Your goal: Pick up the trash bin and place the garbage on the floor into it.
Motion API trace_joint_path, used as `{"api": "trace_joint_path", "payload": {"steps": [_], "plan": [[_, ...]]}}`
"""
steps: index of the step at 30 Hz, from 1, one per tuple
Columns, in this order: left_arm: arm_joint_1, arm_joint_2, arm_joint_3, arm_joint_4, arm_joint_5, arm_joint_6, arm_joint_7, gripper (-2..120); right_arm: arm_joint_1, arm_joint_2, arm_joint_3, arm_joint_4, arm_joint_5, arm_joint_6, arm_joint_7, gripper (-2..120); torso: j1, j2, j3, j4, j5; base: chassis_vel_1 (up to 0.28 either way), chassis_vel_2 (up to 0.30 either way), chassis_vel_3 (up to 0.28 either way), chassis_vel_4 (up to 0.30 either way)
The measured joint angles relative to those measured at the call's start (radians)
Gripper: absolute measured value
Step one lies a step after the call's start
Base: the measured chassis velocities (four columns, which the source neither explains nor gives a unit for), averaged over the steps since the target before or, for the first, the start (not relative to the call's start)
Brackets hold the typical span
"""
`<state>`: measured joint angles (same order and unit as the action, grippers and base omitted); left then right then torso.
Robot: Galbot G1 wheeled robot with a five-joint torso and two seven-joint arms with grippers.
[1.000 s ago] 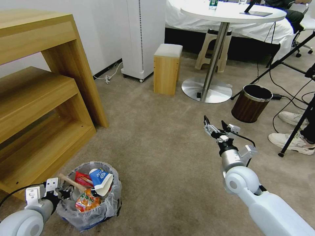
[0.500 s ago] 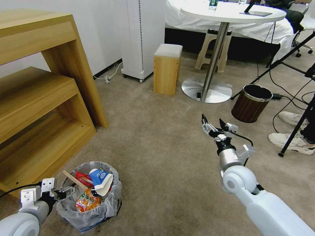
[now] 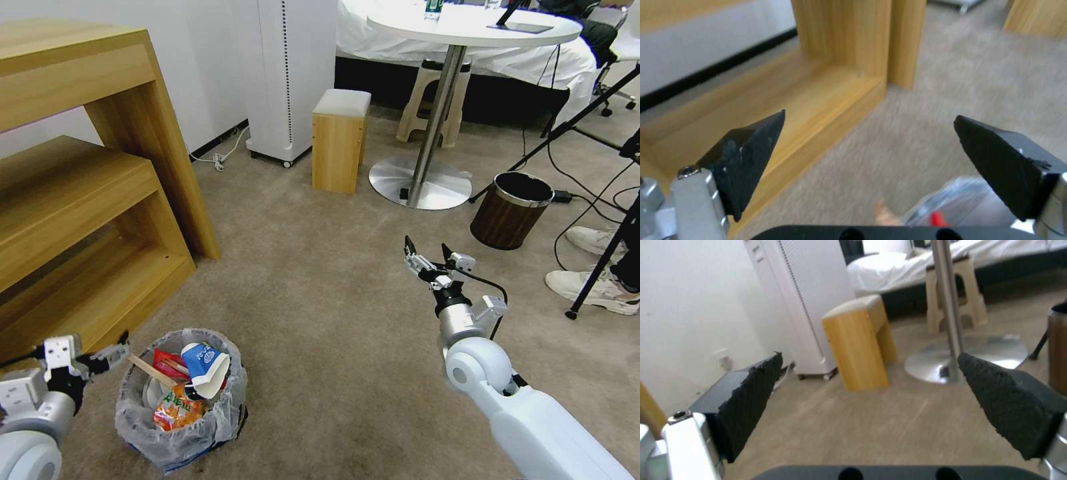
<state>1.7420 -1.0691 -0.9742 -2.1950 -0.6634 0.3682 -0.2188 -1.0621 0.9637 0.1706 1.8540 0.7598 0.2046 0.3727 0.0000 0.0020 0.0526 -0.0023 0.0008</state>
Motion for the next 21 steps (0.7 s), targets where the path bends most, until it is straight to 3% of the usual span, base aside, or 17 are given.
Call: {"api": "trace_joint_path", "payload": {"steps": [6, 12, 16, 21], "plan": [[0.002, -0.080, 0.000, -0.106, 0.065, -0.052, 0.020, 100, -0.057, 0.013, 0.097, 0.030, -0.097, -0.030, 0.038, 100, 0.000, 0.000, 0.000, -0.0001, 0.0003, 0.000, 0.000, 0.000, 0.000], [0.032, -0.121, 0.027, -0.160, 0.124, -0.069, 0.014, 100, -0.216, 0.005, 0.317, 0.115, -0.218, -0.230, 0.126, 100, 0.000, 0.000, 0.000, -0.0008, 0.0001, 0.000, 0.000, 0.000, 0.000], [0.064, -0.151, 0.066, -0.185, 0.154, -0.086, 0.005, 100, -0.330, 0.008, 0.427, 0.171, -0.240, -0.232, 0.116, 100, 0.000, 0.000, 0.000, -0.0003, 0.0002, 0.000, 0.000, 0.000, 0.000], [0.100, -0.171, 0.093, -0.199, 0.195, -0.096, 0.003, 100, -0.416, 0.023, 0.485, 0.187, -0.264, -0.209, 0.112, 100, 0.000, 0.000, 0.000, -0.0003, 0.0001, 0.000, 0.000, 0.000, 0.000]]}}
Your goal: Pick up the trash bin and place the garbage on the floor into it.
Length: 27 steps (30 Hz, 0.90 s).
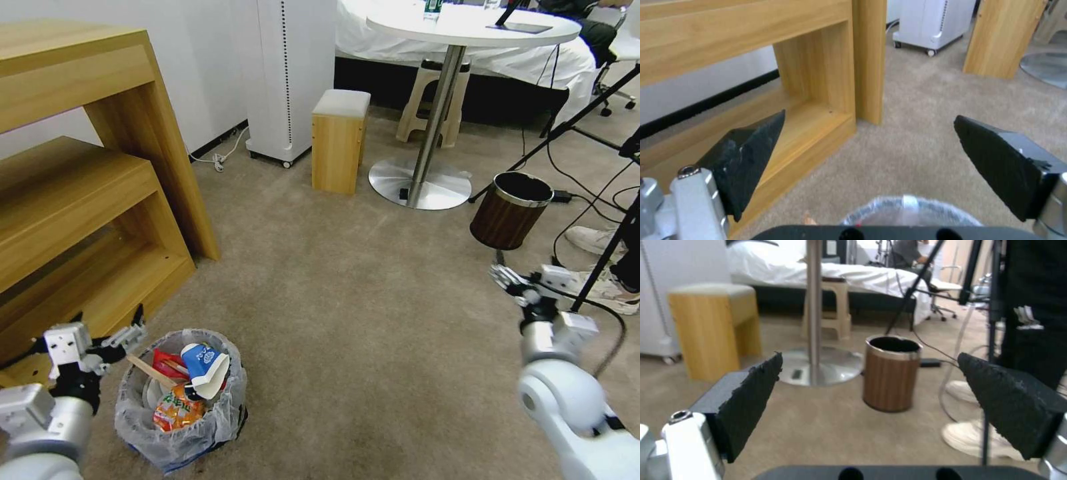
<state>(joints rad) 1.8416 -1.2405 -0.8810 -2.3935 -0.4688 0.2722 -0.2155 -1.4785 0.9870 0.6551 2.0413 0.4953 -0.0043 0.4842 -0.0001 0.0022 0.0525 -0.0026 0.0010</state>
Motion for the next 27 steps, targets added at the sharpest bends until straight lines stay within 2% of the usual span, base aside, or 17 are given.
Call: {"api": "trace_joint_path", "payload": {"steps": [5, 9, 11, 12, 16, 20, 27], "plan": [[0.038, 0.000, 0.014, -0.007, 0.035, -0.004, 0.000, 100, -0.057, 0.017, -0.022, -0.002, -0.018, 0.033, -0.005, 100, 0.000, 0.000, 0.000, -0.0001, 0.0000, 0.000, 0.000, 0.000, 0.000], [0.050, 0.002, 0.009, -0.009, 0.052, 0.011, 0.005, 100, -0.025, 0.021, -0.085, -0.043, -0.002, 0.003, -0.008, 100, 0.000, 0.000, 0.000, 0.0002, 0.0000, 0.000, 0.000, 0.000, 0.000], [0.050, 0.000, 0.005, -0.012, 0.054, 0.042, -0.021, 100, 0.009, 0.021, -0.128, -0.082, 0.008, -0.044, -0.018, 100, 0.000, 0.000, 0.000, 0.0002, -0.0005, 0.000, 0.000, 0.000, 0.000], [0.050, 0.000, 0.005, -0.012, 0.054, 0.042, -0.021, 100, 0.009, 0.021, -0.128, -0.082, 0.008, -0.044, -0.018, 100, 0.000, 0.000, 0.000, 0.0002, -0.0005, 0.000, 0.000, 0.000, 0.000], [0.041, -0.019, 0.004, -0.017, 0.062, 0.074, -0.089, 100, 0.088, 0.059, -0.194, -0.184, -0.008, -0.032, -0.043, 100, 0.000, 0.000, 0.000, 0.0003, -0.0003, 0.000, 0.000, 0.000, 0.000], [0.038, -0.027, 0.002, -0.013, 0.069, 0.078, -0.105, 100, 0.129, 0.111, -0.216, -0.231, -0.014, -0.012, -0.043, 100, 0.000, 0.000, 0.000, 0.0001, -0.0002, 0.000, 0.000, 0.000, 0.000], [0.025, -0.012, 0.007, -0.001, 0.055, 0.089, -0.098, 100, 0.148, 0.131, -0.226, -0.205, -0.001, -0.012, -0.048, 100, 0.000, 0.000, 0.000, -0.0001, -0.0004, 0.000, 0.000, 0.000, 0.000]]}}
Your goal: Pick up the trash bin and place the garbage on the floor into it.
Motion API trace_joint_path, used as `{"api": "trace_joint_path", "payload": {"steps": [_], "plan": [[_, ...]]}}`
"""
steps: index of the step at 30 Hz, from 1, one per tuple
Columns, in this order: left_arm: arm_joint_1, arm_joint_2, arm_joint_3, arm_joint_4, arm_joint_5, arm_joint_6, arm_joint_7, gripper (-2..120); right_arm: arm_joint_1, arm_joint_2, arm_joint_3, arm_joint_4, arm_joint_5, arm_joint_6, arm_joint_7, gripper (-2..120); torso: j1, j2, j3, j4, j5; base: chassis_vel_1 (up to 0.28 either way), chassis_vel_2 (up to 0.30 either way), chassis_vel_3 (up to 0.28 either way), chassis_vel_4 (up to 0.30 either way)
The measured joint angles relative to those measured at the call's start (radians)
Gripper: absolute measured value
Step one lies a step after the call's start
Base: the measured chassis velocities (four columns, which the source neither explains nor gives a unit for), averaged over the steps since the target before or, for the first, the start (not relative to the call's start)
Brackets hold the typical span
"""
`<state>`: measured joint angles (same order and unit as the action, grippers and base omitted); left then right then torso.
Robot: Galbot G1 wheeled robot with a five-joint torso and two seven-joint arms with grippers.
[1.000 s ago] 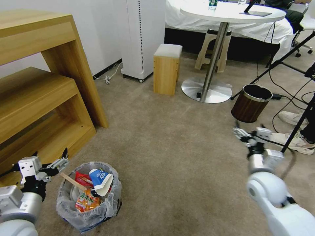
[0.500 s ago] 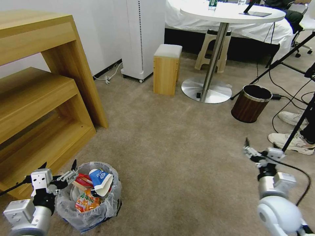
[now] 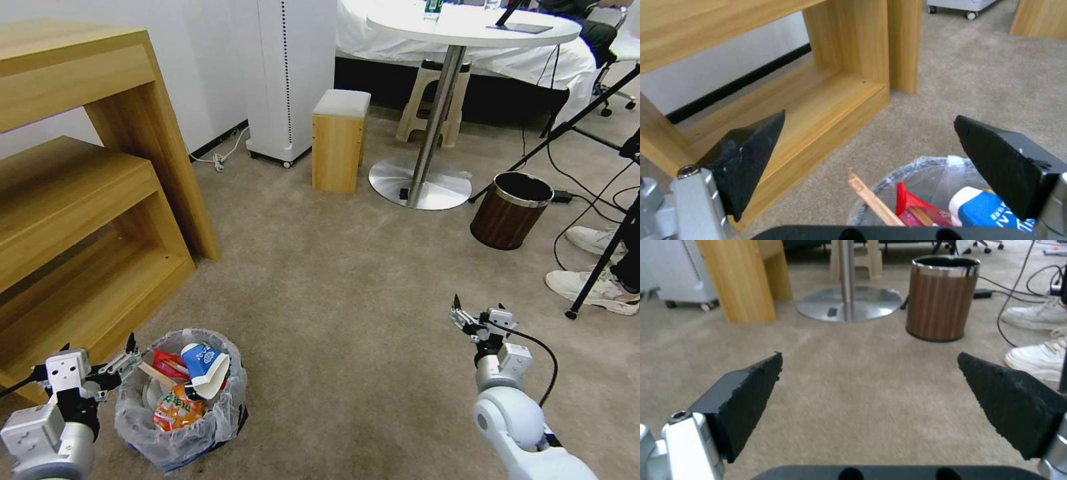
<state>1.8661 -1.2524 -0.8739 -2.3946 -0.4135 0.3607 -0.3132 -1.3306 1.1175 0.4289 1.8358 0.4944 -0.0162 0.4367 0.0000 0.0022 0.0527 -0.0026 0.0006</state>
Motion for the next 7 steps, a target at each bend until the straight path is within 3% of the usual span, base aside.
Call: {"api": "trace_joint_path", "payload": {"steps": [7], "plan": [[-0.008, 0.014, 0.001, 0.018, -0.007, -0.015, 0.008, 100, 0.004, 0.005, -0.001, 0.042, -0.005, -0.021, 0.003, 100, 0.000, 0.000, 0.000, 0.0001, -0.0001, 0.000, 0.000, 0.000, 0.000]]}}
